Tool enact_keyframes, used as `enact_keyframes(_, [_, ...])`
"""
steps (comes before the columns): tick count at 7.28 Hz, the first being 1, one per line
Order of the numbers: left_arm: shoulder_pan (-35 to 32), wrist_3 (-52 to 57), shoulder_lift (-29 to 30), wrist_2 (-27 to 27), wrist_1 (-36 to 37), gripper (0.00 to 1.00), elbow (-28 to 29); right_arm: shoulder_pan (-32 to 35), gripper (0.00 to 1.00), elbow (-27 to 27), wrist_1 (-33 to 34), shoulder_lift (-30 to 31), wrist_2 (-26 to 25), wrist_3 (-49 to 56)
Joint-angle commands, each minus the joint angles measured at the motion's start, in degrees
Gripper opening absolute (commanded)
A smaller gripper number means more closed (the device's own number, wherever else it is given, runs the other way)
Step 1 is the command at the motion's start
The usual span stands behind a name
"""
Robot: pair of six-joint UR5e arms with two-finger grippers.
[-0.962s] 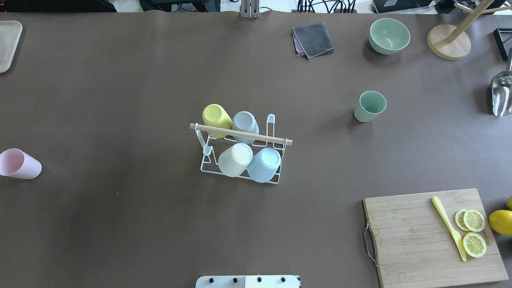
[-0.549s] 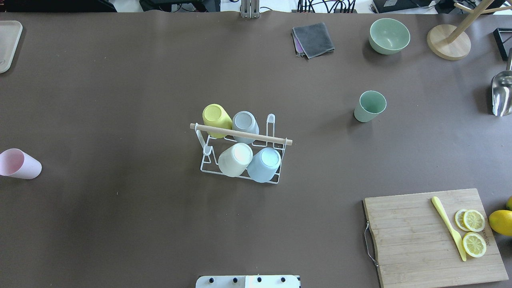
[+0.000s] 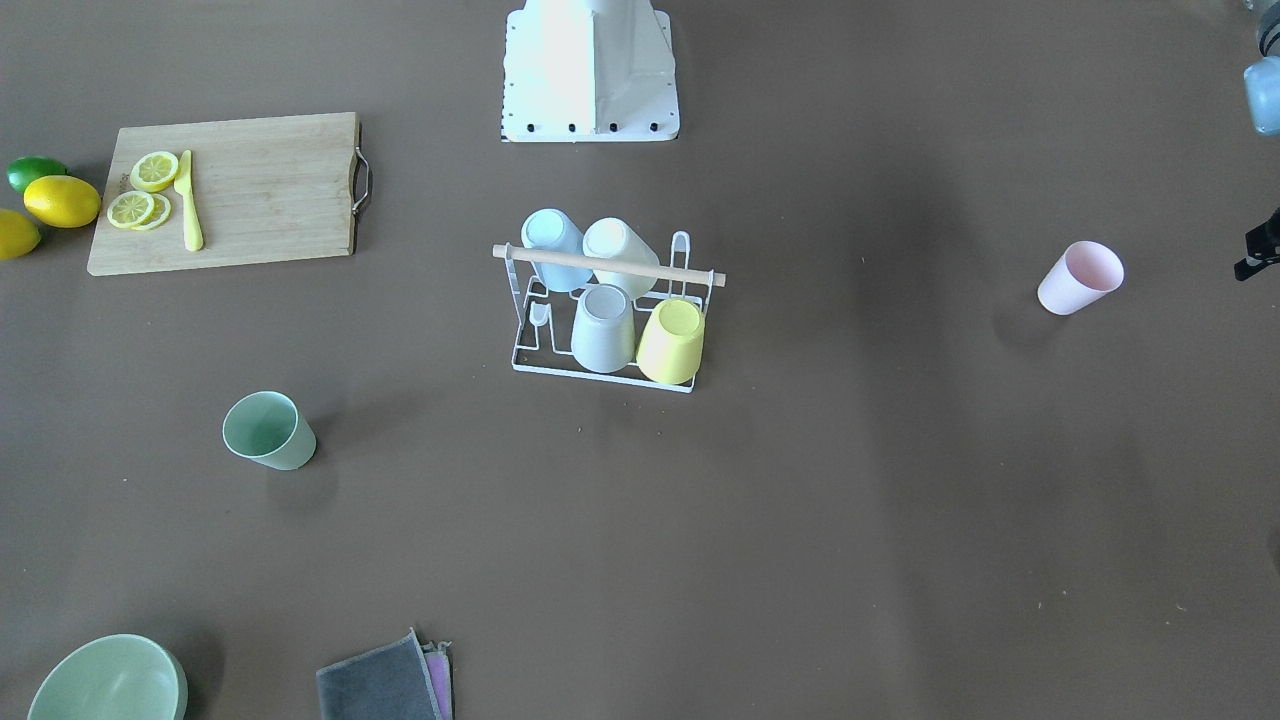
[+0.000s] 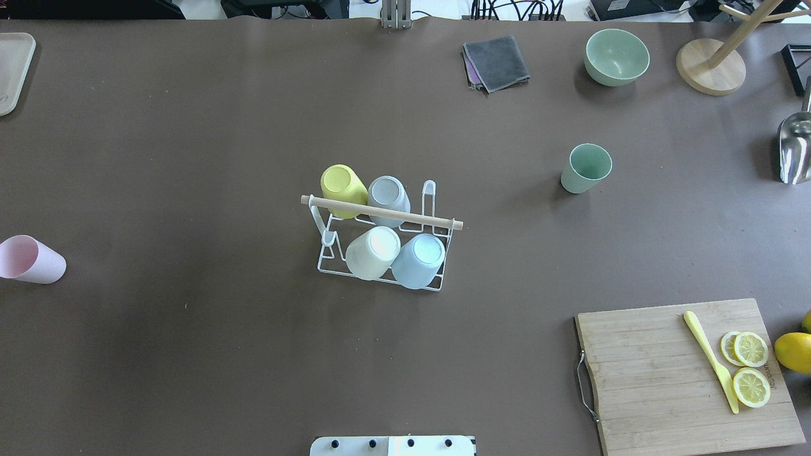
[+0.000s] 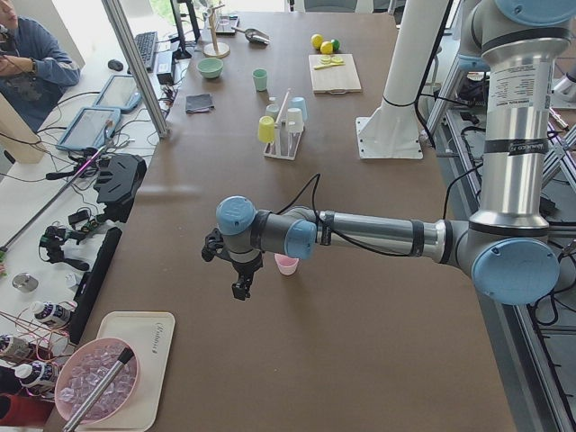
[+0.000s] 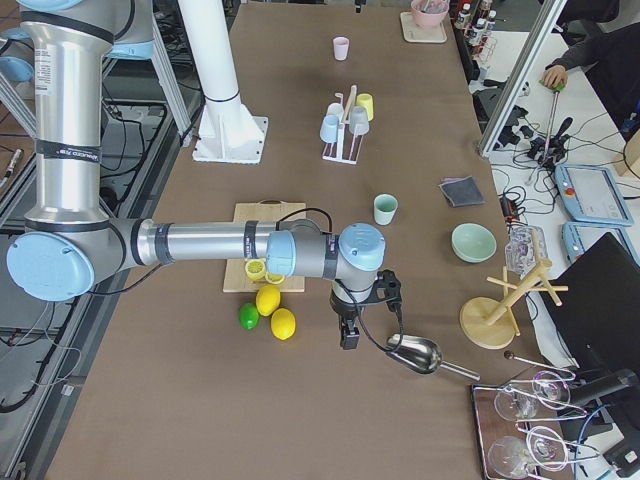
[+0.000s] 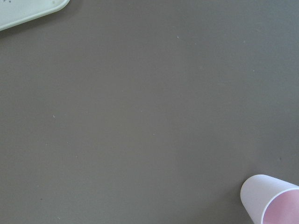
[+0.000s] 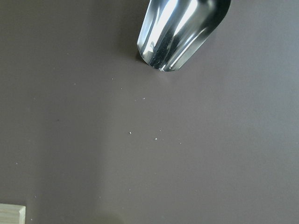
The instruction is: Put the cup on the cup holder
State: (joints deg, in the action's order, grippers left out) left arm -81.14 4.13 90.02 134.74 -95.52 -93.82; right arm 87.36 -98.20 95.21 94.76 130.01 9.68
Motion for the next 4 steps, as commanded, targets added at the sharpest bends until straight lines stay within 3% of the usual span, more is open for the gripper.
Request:
enact_keyframes(1, [-0.07, 0.00, 4.10, 0.00, 0.07, 0.99, 2.92, 0.00, 1.00, -0.06, 0.07, -0.19, 0.07, -0.10])
enact_keyframes(4, [0.02, -2.18, 8.76, 0.00, 0.07, 0.99, 6.35, 0.00, 1.00, 0.03, -0.02, -0.36, -0.02, 0.08])
